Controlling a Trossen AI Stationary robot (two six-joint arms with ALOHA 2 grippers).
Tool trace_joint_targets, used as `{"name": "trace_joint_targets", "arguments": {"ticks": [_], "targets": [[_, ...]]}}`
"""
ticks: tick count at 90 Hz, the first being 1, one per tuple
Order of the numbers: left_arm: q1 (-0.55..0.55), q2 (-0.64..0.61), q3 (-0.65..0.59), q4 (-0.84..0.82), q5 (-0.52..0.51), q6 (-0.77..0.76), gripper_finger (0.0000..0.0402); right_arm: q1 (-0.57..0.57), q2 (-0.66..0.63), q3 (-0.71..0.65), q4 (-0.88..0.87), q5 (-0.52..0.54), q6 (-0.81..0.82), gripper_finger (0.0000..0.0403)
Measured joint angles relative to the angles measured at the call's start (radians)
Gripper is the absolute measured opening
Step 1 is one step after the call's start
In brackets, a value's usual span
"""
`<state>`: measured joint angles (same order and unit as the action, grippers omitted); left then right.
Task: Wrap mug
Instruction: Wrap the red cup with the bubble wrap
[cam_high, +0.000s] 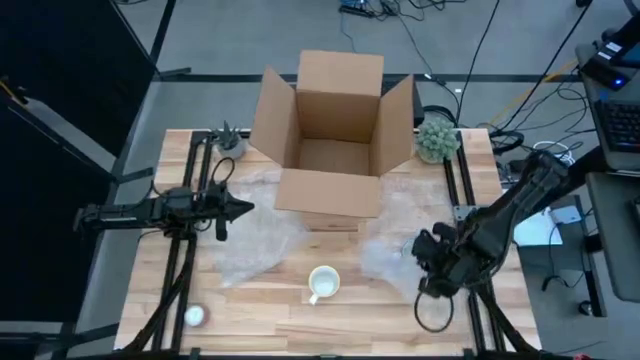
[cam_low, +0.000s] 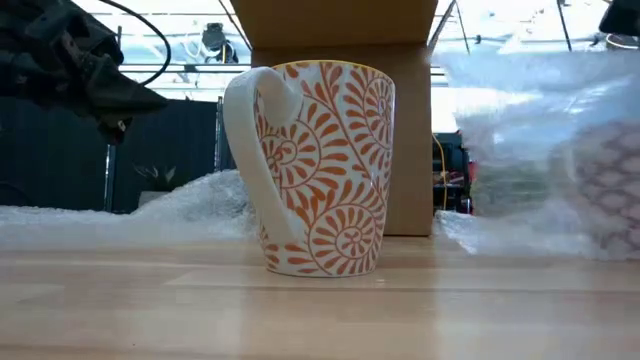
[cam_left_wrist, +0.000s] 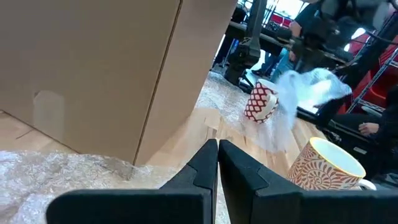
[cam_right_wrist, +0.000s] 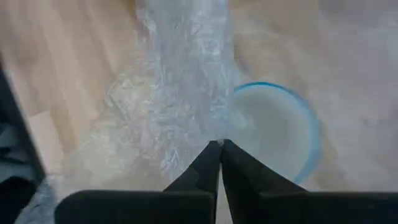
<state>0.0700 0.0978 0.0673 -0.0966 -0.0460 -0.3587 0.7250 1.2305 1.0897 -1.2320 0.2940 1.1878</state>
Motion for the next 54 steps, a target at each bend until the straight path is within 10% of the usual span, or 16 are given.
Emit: {"name": "trace_joint_targets", "arguments": {"ticks": [54], "targets": [[0.000, 0.000, 0.000, -0.003, 0.000, 0.000, 0.0003, -0.234, -0.013, -0.095, -0.180, 0.007, 0.251, 0.0025]]}}
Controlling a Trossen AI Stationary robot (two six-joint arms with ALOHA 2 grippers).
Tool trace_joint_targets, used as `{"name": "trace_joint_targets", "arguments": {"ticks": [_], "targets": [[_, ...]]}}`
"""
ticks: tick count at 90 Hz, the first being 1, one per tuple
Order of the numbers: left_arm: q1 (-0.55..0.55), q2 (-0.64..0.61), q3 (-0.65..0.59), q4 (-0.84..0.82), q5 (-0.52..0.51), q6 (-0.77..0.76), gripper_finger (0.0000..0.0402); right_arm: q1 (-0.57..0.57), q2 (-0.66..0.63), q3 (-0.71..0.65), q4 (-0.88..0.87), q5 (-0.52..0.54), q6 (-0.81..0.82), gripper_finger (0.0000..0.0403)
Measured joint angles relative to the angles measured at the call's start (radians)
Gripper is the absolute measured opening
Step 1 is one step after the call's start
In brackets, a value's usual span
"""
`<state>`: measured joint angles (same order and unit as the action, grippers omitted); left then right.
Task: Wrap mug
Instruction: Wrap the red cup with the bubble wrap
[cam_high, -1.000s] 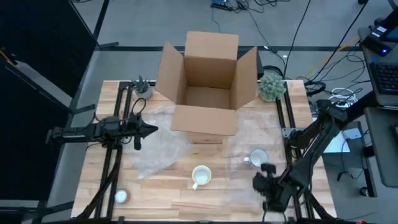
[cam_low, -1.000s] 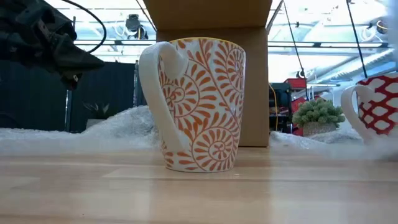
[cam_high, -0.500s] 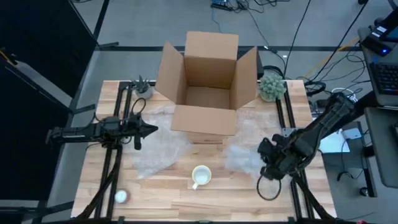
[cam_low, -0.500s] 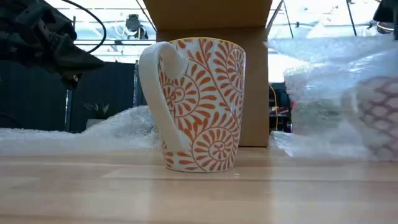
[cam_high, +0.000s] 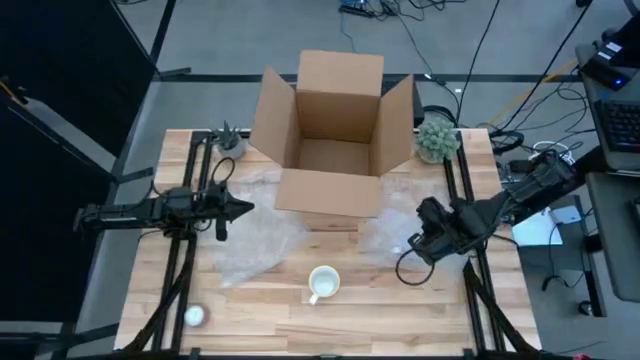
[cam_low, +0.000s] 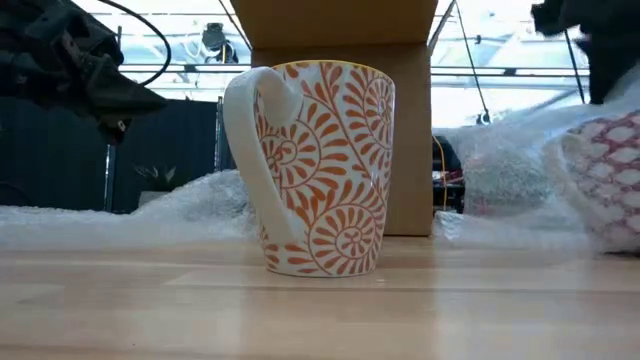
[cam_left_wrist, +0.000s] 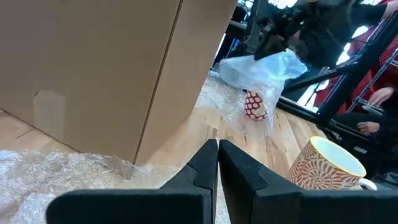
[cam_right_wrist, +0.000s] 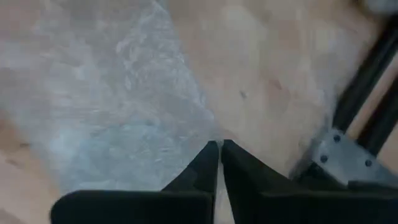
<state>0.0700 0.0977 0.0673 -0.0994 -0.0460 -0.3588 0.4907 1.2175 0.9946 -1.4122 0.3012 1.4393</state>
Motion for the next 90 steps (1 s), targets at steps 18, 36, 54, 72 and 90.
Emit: {"name": "trace_joint_targets", "arguments": {"ticks": [18, 36, 54, 72, 90], "targets": [[0.000, 0.000, 0.000, -0.001, 0.000, 0.000, 0.0003, -0.005, 0.000, -0.065, 0.088, -0.019, -0.012, 0.0099], [0.000, 0.000, 0.000, -0.003, 0.000, 0.000, 0.0003, -0.045, -0.034, -0.047, 0.002, -0.036, -0.005, 0.0177], [0.000, 0.000, -0.005, -0.018, 0.000, -0.002, 0.0003, -0.078, -0.099, 0.069, -0.116, -0.037, -0.008, 0.0207], [0.000, 0.000, -0.007, -0.022, 0.000, -0.002, 0.0003, -0.079, -0.149, 0.171, -0.106, -0.012, -0.029, 0.0204], [0.000, 0.000, -0.008, -0.022, -0.004, -0.002, 0.0003, -0.027, -0.152, 0.185, 0.242, -0.024, -0.291, 0.0204]]}}
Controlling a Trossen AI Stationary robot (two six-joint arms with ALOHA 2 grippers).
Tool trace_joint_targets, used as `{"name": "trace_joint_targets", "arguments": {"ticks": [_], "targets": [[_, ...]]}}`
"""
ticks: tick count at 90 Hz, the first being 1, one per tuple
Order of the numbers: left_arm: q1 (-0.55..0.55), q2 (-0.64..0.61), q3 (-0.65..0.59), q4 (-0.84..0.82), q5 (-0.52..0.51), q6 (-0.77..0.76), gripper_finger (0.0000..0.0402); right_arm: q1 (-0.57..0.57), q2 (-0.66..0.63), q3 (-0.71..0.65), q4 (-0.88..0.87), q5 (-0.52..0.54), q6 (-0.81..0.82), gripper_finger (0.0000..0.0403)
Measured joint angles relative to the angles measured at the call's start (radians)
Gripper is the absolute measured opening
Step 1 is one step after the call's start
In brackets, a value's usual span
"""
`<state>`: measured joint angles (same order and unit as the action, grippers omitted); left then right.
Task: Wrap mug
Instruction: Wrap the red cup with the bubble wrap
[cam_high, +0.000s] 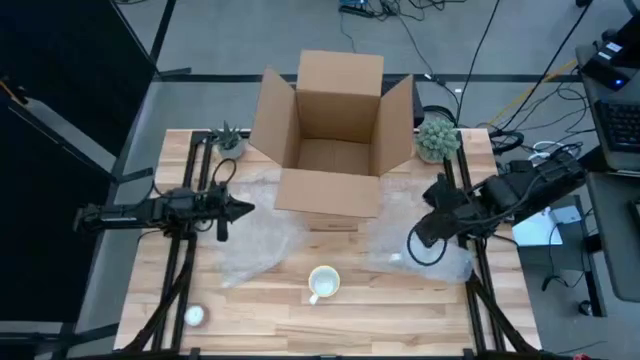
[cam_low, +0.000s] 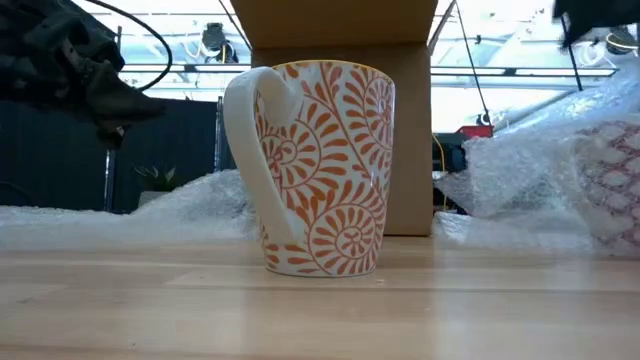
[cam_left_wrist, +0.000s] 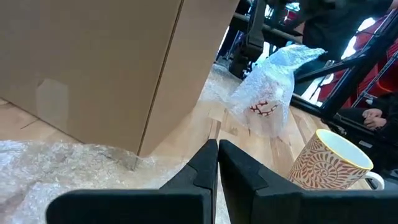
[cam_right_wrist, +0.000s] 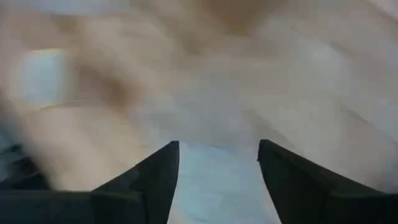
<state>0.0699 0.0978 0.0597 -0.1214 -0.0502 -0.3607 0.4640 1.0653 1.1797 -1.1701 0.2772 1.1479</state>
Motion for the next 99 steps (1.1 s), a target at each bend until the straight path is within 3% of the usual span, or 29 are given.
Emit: {"name": "trace_joint_targets", "arguments": {"ticks": [8, 16, 35, 72, 99], "targets": [[0.000, 0.000, 0.000, 0.000, 0.000, 0.000, 0.0003, 0.040, 0.028, -0.025, 0.138, -0.065, -0.064, 0.0203], [0.000, 0.000, 0.000, 0.000, 0.000, 0.000, 0.0003, 0.078, 0.071, -0.058, 0.130, -0.100, -0.034, 0.0203], [0.000, 0.000, 0.000, 0.000, 0.000, 0.000, 0.0003, 0.113, 0.118, -0.161, -0.008, -0.094, 0.124, 0.0189], [0.000, 0.000, -0.001, 0.000, 0.000, 0.000, 0.0003, 0.094, 0.128, -0.377, 0.208, -0.092, 0.190, 0.0116], [0.000, 0.000, -0.001, 0.003, 0.000, -0.001, 0.0003, 0.092, 0.185, -0.443, 0.315, -0.088, 0.179, 0.0080]]}}
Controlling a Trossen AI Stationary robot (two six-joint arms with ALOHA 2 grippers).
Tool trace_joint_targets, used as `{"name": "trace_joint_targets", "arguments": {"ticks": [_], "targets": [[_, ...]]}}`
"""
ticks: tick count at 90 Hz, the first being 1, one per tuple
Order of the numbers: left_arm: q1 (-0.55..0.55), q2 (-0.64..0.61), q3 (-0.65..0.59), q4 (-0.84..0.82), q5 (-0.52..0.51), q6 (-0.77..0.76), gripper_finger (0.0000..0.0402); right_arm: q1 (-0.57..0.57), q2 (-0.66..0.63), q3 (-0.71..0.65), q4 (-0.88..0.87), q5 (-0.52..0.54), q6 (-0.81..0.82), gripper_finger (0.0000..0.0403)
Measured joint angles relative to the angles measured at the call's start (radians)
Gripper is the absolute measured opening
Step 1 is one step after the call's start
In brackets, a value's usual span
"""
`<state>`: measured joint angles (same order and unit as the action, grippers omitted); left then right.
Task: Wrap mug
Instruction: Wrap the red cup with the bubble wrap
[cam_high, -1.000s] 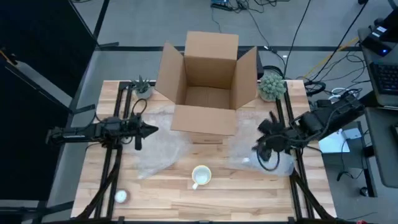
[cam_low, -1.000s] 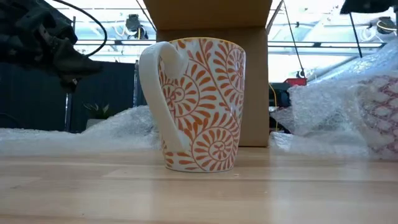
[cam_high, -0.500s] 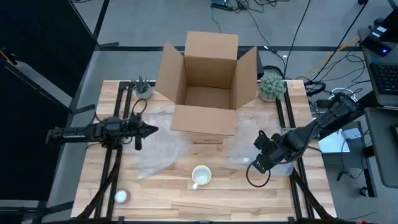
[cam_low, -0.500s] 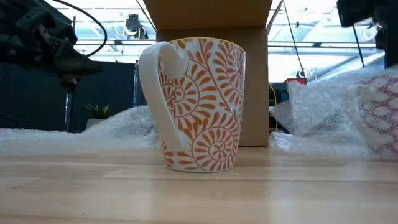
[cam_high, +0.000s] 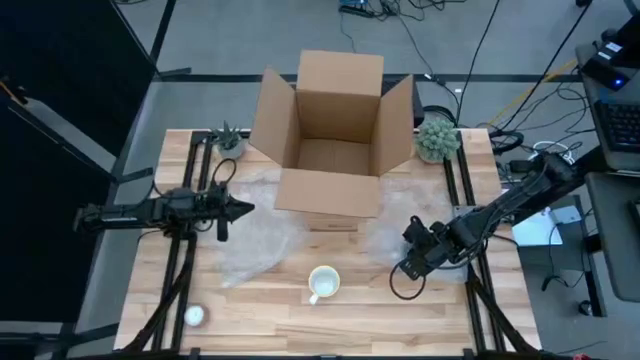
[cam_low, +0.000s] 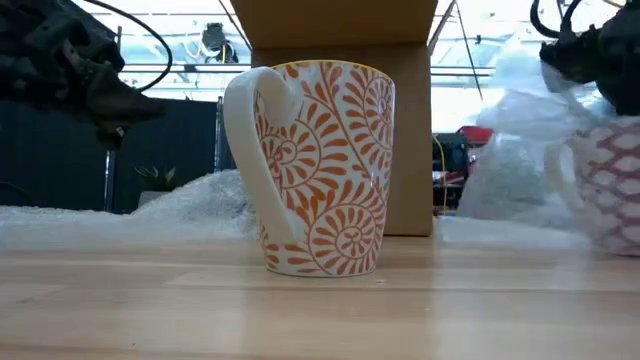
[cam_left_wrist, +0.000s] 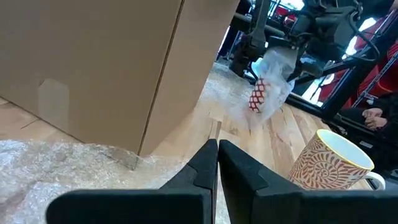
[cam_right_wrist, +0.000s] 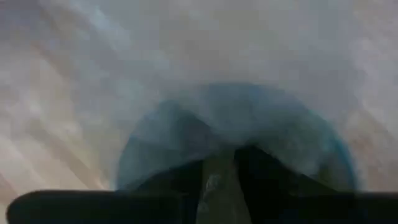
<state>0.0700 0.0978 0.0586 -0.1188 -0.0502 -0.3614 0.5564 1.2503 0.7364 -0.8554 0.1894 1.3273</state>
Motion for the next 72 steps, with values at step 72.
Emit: {"name": "trace_joint_targets", "arguments": {"ticks": [72], "targets": [[0.000, 0.000, 0.000, 0.005, 0.000, 0.000, 0.0003, -0.046, -0.064, 0.150, -0.205, -0.060, -0.059, 0.0079]]}}
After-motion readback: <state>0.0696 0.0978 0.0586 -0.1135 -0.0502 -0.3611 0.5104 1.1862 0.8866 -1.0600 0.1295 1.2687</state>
